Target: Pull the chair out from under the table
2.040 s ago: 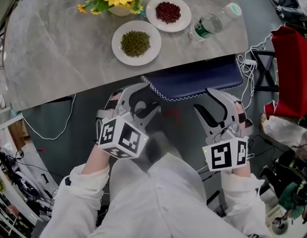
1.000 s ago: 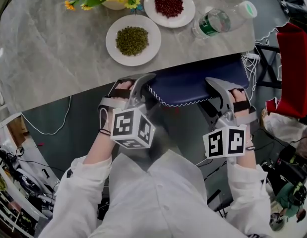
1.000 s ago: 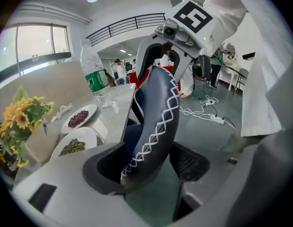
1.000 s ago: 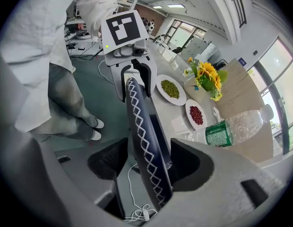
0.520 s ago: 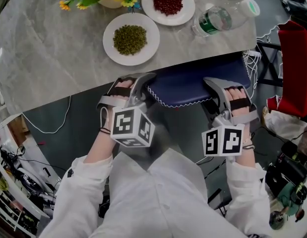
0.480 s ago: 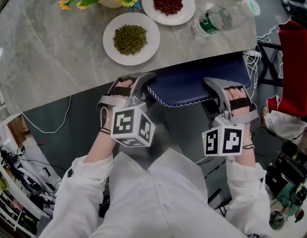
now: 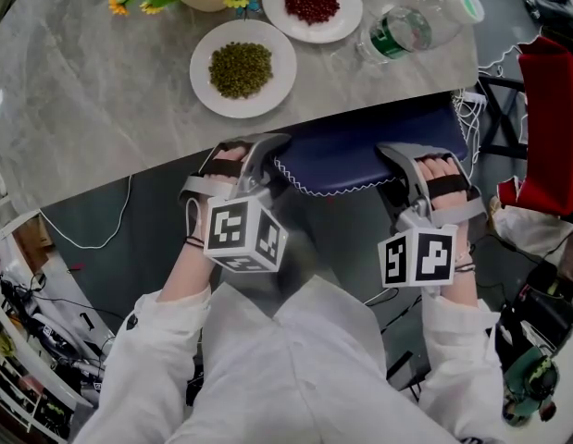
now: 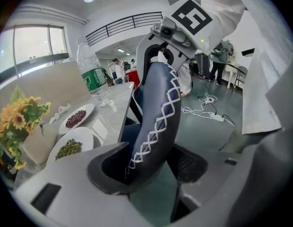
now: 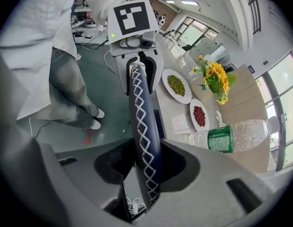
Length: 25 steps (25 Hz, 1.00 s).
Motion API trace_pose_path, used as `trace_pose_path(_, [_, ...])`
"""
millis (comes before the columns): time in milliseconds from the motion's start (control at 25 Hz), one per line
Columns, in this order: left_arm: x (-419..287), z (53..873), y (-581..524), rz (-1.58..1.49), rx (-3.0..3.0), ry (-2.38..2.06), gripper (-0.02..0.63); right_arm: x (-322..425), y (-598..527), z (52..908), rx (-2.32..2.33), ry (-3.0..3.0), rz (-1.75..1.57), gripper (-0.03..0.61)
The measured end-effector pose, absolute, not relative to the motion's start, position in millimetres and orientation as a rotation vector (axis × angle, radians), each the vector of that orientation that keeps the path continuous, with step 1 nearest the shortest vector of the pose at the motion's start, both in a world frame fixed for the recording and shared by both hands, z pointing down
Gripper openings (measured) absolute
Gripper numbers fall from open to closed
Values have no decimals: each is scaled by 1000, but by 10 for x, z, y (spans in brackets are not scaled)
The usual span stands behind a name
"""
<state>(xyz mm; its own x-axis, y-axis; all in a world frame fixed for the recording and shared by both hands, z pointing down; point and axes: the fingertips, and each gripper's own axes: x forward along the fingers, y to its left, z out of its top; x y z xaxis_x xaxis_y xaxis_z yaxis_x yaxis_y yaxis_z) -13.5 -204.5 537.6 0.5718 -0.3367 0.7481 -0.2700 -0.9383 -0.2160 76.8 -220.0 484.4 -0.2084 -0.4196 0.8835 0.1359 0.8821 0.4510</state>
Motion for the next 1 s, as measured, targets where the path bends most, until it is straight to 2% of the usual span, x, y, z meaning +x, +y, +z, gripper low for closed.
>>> trace_pose_path(1000, [-120,5380,-1625,-1336,-2730,476,249,792,-1747,4845,180,-1681,-418,120])
